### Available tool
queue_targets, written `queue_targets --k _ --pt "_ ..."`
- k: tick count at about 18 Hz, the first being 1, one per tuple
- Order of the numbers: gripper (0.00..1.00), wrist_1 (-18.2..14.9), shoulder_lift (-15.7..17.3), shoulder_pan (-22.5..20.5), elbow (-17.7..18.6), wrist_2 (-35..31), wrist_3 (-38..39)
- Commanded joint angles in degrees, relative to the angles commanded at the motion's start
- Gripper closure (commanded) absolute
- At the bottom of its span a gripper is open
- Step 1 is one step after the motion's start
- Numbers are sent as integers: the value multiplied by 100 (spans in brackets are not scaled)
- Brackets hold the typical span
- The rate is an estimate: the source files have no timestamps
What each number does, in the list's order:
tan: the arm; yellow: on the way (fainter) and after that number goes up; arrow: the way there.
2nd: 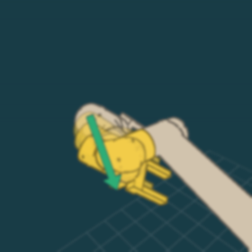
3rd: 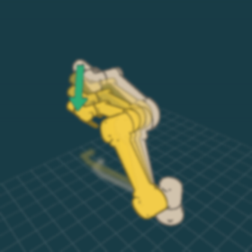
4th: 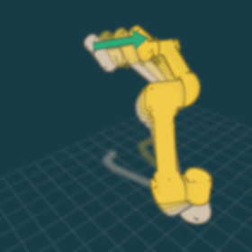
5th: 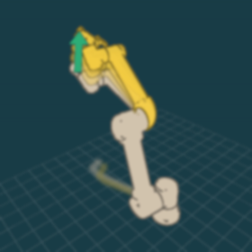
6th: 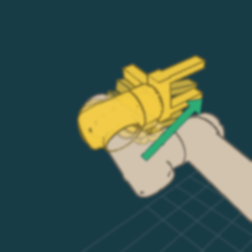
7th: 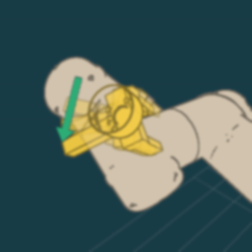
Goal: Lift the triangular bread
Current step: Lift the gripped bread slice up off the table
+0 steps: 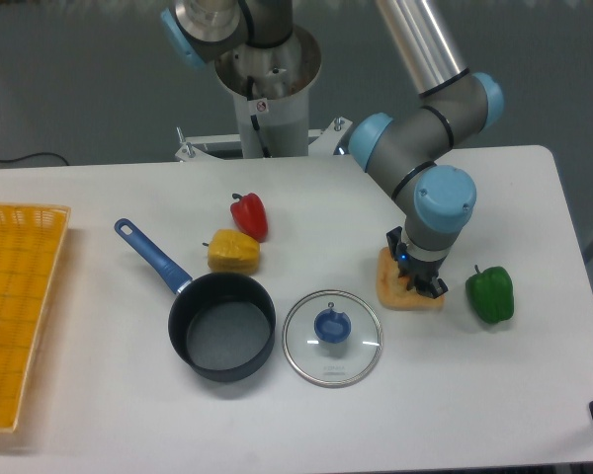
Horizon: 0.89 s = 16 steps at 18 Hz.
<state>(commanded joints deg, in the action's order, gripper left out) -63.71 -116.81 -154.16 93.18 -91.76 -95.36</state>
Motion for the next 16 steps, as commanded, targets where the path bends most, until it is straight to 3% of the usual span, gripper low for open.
queue_targets --k 5,10,16 --pt "88 -151 202 9 -107 53 0" --pt "88 -835 448 70 -414 254 52" --pt "88 -1292 790 158 -458 396 70"
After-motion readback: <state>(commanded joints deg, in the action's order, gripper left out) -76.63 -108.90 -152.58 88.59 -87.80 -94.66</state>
